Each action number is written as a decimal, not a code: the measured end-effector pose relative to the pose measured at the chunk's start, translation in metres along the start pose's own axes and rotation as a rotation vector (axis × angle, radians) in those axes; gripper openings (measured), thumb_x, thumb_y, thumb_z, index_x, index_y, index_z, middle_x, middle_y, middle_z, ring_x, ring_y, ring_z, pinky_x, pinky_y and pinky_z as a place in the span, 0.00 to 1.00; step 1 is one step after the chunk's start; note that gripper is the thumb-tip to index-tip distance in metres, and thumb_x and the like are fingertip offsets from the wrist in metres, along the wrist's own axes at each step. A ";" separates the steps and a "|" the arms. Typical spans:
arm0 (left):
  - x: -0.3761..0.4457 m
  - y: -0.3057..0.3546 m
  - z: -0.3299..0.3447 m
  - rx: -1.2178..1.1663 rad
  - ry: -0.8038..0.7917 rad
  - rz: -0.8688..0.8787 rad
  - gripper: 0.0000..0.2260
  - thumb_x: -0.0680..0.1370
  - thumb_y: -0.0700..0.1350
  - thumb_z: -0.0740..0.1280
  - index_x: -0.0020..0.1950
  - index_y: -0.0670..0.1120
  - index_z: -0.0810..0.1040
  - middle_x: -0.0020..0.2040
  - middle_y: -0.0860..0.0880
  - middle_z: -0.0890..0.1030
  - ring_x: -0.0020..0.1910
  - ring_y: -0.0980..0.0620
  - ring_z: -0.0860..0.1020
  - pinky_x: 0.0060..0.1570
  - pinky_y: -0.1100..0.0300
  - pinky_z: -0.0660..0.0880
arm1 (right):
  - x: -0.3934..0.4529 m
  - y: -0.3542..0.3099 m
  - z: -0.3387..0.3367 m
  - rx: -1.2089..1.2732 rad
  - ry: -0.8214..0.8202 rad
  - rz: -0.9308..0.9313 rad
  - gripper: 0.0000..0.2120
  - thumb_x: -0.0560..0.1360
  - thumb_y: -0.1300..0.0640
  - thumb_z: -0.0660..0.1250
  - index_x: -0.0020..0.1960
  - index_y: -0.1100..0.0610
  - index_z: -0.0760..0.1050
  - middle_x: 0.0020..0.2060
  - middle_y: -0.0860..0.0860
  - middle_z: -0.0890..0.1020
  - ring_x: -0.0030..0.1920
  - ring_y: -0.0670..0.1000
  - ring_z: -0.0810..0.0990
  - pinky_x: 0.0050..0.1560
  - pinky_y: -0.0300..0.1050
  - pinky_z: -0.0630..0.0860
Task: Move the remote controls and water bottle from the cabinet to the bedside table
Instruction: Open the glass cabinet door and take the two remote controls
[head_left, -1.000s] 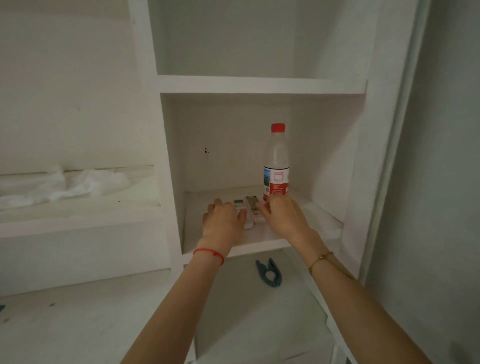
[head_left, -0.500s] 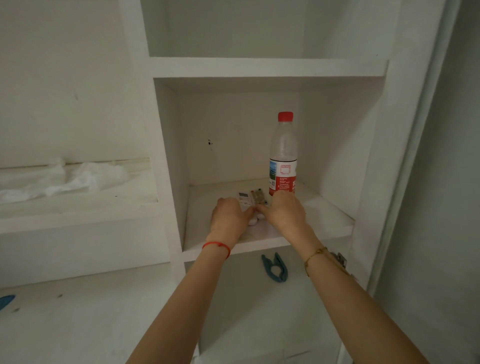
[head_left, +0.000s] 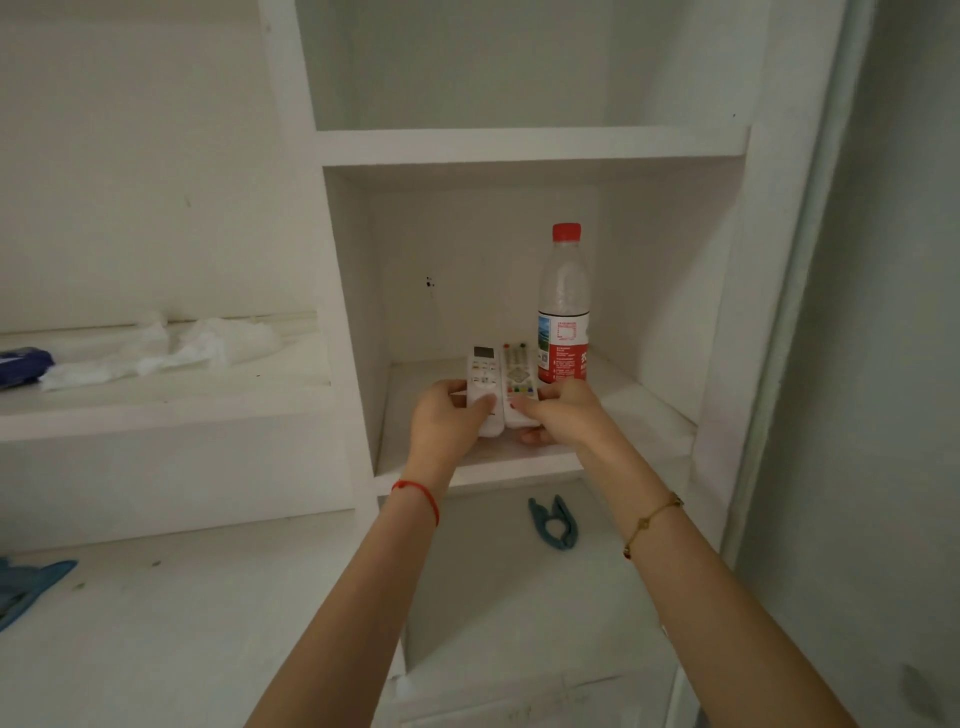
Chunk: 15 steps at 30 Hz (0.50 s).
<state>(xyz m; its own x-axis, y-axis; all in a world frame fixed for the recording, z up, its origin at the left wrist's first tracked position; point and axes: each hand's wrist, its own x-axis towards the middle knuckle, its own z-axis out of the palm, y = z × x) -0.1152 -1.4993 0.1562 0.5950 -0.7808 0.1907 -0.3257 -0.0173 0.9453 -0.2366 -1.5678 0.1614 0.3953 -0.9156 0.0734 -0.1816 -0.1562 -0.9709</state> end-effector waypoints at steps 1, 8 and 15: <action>-0.004 -0.001 -0.003 -0.042 0.005 -0.010 0.17 0.76 0.43 0.70 0.64 0.41 0.76 0.57 0.44 0.83 0.49 0.48 0.82 0.45 0.58 0.79 | -0.006 0.000 0.000 0.037 -0.023 0.005 0.08 0.74 0.61 0.71 0.53 0.60 0.77 0.51 0.56 0.83 0.46 0.53 0.83 0.47 0.50 0.83; -0.055 -0.006 -0.028 -0.268 0.008 -0.057 0.22 0.75 0.39 0.71 0.67 0.38 0.72 0.58 0.40 0.81 0.53 0.43 0.82 0.53 0.46 0.80 | -0.060 -0.003 0.004 0.168 -0.136 -0.008 0.11 0.75 0.64 0.69 0.57 0.64 0.77 0.47 0.54 0.83 0.45 0.50 0.83 0.40 0.41 0.83; -0.134 -0.023 -0.051 -0.327 0.049 -0.056 0.21 0.74 0.40 0.72 0.65 0.40 0.73 0.56 0.42 0.83 0.50 0.46 0.83 0.47 0.51 0.82 | -0.135 0.009 0.013 0.263 -0.200 -0.015 0.07 0.75 0.66 0.68 0.53 0.64 0.77 0.45 0.56 0.82 0.41 0.49 0.82 0.40 0.40 0.83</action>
<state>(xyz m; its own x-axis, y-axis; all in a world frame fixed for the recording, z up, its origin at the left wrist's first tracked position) -0.1503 -1.3626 0.1218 0.6427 -0.7530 0.1413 -0.0432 0.1485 0.9880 -0.2796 -1.4405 0.1399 0.5698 -0.8191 0.0673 0.0542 -0.0443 -0.9975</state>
